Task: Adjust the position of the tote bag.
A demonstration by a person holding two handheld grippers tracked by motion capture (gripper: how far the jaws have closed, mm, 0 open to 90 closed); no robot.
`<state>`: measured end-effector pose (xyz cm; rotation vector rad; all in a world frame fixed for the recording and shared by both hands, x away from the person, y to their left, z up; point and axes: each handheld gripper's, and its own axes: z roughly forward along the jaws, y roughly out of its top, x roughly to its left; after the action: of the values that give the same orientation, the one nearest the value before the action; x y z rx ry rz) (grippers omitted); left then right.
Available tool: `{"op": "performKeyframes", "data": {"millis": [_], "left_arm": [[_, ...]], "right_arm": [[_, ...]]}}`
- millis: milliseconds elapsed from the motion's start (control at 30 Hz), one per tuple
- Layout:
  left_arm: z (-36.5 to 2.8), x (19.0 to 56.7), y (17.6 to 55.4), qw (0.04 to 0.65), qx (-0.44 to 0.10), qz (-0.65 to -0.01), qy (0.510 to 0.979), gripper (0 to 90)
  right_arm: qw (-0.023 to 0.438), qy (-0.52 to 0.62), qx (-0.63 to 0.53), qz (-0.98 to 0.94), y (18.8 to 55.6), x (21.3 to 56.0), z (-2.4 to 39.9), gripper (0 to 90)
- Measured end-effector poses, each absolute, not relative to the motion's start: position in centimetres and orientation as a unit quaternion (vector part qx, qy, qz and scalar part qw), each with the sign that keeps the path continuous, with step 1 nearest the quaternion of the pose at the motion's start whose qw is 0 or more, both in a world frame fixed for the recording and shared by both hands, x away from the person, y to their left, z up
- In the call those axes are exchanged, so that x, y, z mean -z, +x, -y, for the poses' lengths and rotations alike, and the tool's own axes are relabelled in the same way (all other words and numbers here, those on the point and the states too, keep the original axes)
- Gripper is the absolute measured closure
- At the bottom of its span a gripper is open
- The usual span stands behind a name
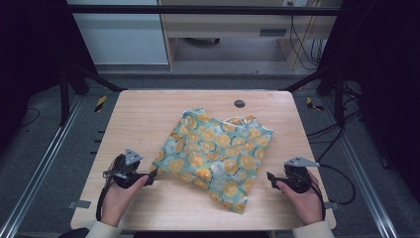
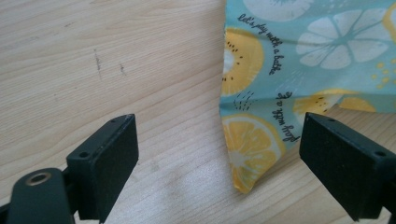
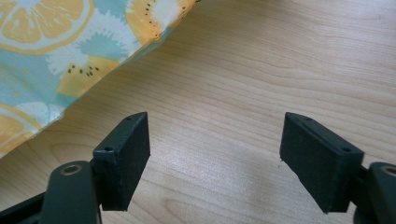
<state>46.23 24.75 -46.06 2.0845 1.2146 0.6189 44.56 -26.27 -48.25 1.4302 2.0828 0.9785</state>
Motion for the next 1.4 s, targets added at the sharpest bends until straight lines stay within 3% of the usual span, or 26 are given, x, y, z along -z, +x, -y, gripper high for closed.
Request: {"op": "performKeyframes", "data": {"millis": [233,433,900,1167,1400], "left_arm": [[-24.2,44.7,47.4,0.338,-0.242,-0.442,0.795,12.1],[-21.3,42.3,50.9,0.314,-0.255,-0.397,0.824,12.1],[-18.8,40.4,53.0,0.306,-0.250,-0.375,0.839,11.9],[-16.4,38.6,56.5,0.309,-0.264,-0.370,0.835,11.1],[-14.7,39.0,59.6,0.296,-0.277,-0.374,0.834,10.9]], "right_arm": [[0.220,0.514,-0.369,-0.742,45.0,47.3,26.3,27.4],[0.249,0.495,-0.361,-0.750,47.0,45.1,25.5,28.6],[0.248,0.489,-0.356,-0.757,48.7,43.9,24.7,24.7],[0.252,0.487,-0.346,-0.761,53.7,40.6,24.0,18.9],[0.236,0.517,-0.328,-0.755,57.5,41.6,24.0,16.4]]}}
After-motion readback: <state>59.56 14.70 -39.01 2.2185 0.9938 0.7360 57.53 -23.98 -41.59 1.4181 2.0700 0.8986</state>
